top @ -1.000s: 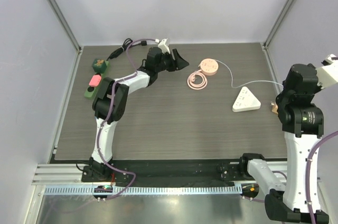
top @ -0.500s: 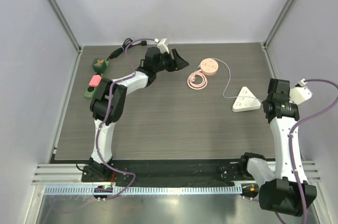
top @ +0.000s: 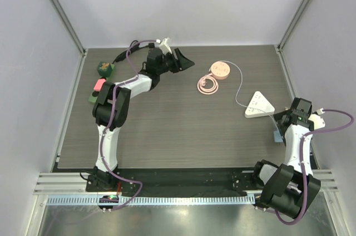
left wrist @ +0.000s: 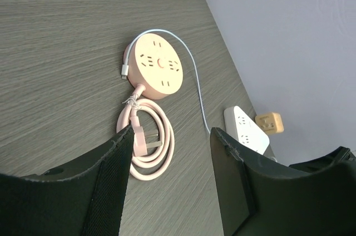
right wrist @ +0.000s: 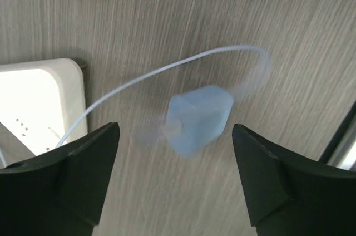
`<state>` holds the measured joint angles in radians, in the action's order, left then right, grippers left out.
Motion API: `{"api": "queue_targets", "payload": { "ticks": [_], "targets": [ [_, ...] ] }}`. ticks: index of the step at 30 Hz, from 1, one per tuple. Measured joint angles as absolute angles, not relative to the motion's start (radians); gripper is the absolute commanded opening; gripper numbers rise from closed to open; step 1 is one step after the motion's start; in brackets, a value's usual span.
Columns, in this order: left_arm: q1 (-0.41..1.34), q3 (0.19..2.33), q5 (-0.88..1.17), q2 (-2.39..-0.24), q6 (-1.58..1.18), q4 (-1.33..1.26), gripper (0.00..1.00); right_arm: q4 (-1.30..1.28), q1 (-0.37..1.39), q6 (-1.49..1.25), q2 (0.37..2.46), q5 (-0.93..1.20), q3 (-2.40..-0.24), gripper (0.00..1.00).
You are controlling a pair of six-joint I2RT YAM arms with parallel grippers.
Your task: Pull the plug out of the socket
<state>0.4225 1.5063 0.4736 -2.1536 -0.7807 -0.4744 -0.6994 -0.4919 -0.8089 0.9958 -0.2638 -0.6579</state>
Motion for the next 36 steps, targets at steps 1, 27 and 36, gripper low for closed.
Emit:
{"api": "queue_targets", "payload": {
  "ticks": [1, 27, 36],
  "targets": [
    [0.421, 1.506, 0.474, -2.154, -0.785, -0.479, 0.58, -0.694, -0.493, -0.801, 0.995, -0.256, -0.656, 1.0],
    [0.215, 1.153, 0.33, -1.853, -0.912, -0.643, 0.59, -0.458, 0.119, -0.768, 1.177, 0.031, -0.997, 1.0],
    [0.031, 1.076, 0.136, -1.77, -0.9, -0.529, 0.64, -0.049, 0.423, -0.756, 1.873, 0.039, -1.454, 0.98]
  ]
}}
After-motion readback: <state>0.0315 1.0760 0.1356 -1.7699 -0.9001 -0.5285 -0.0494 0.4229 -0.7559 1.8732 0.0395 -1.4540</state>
